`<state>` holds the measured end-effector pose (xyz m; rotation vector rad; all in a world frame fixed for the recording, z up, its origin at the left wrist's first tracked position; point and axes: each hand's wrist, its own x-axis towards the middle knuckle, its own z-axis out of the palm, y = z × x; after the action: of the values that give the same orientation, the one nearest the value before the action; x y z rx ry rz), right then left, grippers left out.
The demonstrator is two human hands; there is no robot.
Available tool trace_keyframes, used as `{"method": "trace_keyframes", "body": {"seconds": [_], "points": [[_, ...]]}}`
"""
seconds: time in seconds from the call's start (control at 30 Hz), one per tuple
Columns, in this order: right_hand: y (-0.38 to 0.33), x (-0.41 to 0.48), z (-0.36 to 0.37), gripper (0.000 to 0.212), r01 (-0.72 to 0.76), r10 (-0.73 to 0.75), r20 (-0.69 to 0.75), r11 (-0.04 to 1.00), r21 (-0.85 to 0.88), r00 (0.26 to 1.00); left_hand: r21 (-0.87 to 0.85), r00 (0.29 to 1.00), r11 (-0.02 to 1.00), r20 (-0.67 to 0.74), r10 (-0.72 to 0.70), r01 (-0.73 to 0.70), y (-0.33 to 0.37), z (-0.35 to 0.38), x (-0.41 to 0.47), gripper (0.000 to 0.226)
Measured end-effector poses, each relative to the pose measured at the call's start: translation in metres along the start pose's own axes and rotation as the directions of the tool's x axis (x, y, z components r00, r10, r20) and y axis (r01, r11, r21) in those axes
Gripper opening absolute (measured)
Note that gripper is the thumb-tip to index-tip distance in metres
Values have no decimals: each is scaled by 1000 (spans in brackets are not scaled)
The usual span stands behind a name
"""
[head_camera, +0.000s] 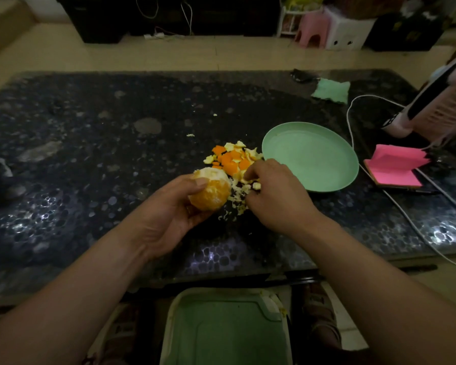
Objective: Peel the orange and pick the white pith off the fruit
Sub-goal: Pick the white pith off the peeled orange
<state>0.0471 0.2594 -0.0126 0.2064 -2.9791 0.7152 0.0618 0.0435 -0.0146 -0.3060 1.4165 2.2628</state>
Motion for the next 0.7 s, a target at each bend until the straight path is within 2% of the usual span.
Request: {"method": "trace_keyframes", "body": {"seconds": [0.03,0.1,0.13,0.23,0.3,0.47,0.7], "points": [[1,-1,-2,5,-6,6,-12,999,45,1000,25,1000,1000,-8,14,-14,0,2,0,53],[1,-3,-5,13,6,-3,-54,999,48,999,73,999,997,-22,37,-35,0,7,-1,47],[1,-4,-7,8,18,-15,-60,999,51,998,97,998,994,-26,49,-46,0,10,-1,45],[-4,-7,-16,11,51,-40,-57,977,207,998,169,995,982,-50,90,-81,-3,13,0,42],[-8,-10,-19,1,86,-72,-61,959,270,996,210,991,973,-68,112,-96,-4,14,1,45],[-12,-13,-20,7,143,-132,-65,965,221,989,290,979,949,-124,163,-122,-8,14,3,69],[-16,-15,-20,12,186,-180,-94,981,56,979,398,954,904,-176,244,-158,-10,19,0,67]]}}
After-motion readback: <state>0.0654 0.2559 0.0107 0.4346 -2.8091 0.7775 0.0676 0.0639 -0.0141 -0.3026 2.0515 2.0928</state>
